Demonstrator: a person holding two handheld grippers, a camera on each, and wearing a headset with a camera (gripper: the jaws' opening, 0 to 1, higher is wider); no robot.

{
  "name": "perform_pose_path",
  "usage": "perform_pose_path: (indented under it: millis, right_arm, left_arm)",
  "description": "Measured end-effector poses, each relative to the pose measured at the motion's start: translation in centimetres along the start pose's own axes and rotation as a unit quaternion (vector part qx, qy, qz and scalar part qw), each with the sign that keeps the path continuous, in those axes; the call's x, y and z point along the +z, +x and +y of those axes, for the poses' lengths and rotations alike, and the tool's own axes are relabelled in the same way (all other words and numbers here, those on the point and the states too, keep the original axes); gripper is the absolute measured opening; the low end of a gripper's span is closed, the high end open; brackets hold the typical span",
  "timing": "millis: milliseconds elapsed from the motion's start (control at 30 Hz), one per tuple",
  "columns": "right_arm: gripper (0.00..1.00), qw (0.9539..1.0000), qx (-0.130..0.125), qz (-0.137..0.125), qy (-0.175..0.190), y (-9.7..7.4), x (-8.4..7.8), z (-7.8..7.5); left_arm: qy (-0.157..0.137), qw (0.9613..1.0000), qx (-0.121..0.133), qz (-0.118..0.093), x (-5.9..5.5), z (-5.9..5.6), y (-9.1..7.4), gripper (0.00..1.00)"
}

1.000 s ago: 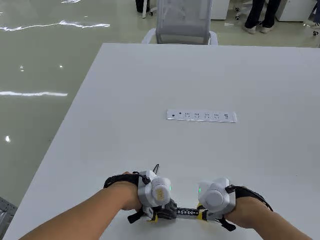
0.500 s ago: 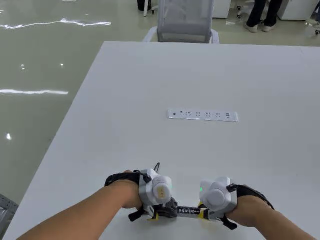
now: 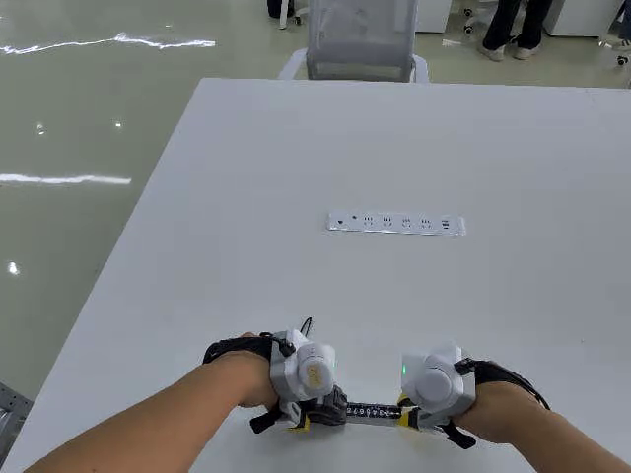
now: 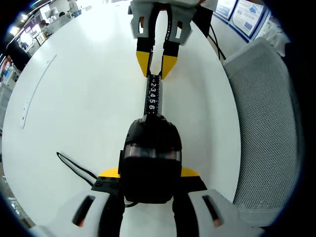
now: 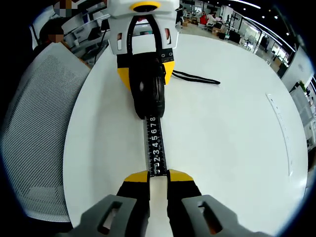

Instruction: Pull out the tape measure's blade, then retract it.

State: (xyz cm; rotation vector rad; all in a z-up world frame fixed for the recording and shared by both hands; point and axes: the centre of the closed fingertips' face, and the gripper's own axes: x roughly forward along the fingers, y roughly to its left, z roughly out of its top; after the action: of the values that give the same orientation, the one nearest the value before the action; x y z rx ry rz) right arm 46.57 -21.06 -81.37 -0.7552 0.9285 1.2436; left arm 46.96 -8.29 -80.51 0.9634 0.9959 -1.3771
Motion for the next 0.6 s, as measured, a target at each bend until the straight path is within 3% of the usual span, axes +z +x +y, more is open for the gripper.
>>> perform_pose_path:
  millis: [600]
  right_arm:
    - [0.10, 1.0000, -0.001, 0.002, -0.003, -0.89, -0.85, 0.24]
  left_arm:
    - [0.000, 1.0000, -0.002, 0.000, 0.01, 0.03, 0.05, 0.33]
